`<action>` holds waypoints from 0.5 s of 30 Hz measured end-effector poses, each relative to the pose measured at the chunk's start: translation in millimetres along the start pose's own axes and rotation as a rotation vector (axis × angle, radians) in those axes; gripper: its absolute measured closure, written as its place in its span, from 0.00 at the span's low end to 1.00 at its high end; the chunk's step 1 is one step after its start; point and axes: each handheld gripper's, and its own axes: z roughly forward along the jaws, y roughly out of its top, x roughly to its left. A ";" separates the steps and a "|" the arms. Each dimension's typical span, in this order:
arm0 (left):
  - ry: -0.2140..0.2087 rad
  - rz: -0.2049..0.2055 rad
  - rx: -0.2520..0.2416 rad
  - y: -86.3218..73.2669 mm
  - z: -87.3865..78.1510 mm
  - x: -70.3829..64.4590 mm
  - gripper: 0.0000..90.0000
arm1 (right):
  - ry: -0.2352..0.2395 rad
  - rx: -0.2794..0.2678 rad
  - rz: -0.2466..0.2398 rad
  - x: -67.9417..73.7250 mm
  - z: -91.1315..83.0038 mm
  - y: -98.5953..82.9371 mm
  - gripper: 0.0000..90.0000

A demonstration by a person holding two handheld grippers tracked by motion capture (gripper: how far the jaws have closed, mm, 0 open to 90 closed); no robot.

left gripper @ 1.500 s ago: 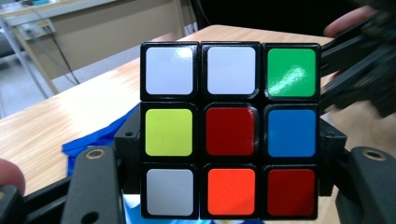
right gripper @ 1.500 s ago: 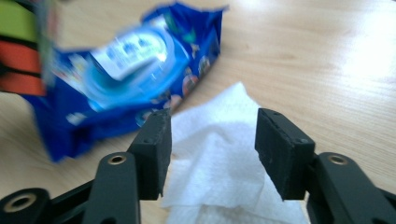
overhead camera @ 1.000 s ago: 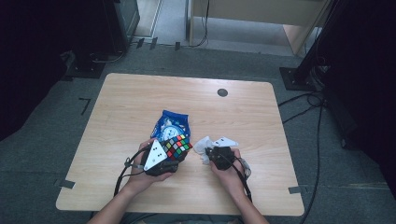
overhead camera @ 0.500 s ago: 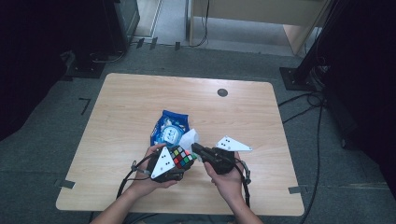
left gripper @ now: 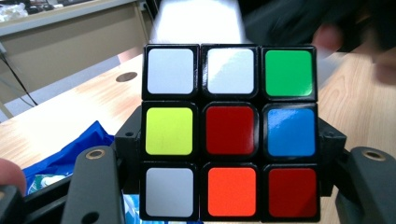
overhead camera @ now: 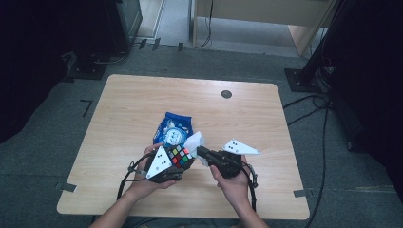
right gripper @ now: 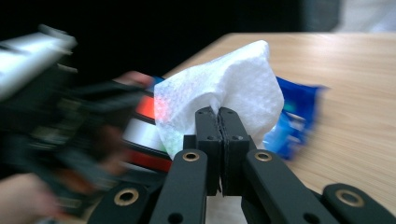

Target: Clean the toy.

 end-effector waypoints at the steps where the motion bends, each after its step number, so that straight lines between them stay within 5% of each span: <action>1: 0.003 -0.010 -0.008 0.4 -0.8 1.7 0.38 | -0.044 0.023 -0.013 -5.5 2.6 -2.3 0.99; 4: 0.024 -0.037 -0.021 1.2 -3.7 7.8 0.38 | -0.161 0.072 0.003 -24.5 11.1 -12.0 1.00; 6: 0.027 -0.047 -0.026 1.1 -4.8 9.8 0.38 | -0.189 0.080 0.038 -33.6 15.8 -15.4 1.00; 8: 0.047 -0.069 -0.039 1.3 -8.0 14.2 0.38 | -0.183 0.066 0.069 -34.3 20.0 -15.0 1.00; 11: 0.063 -0.089 -0.054 2.0 -11.6 17.1 0.38 | -0.113 0.057 0.037 -21.8 31.3 -12.3 0.97; 13: 0.071 -0.092 -0.057 2.4 -13.0 17.8 0.38 | -0.095 0.055 0.008 -16.7 35.6 -12.1 0.90; 14: 0.082 -0.097 -0.064 3.0 -15.9 19.2 0.38 | -0.108 0.067 -0.049 -9.4 44.8 -13.0 0.72; 15: 0.086 -0.101 -0.066 3.1 -17.1 19.8 0.38 | -0.114 0.073 -0.059 -9.3 45.6 -13.5 0.72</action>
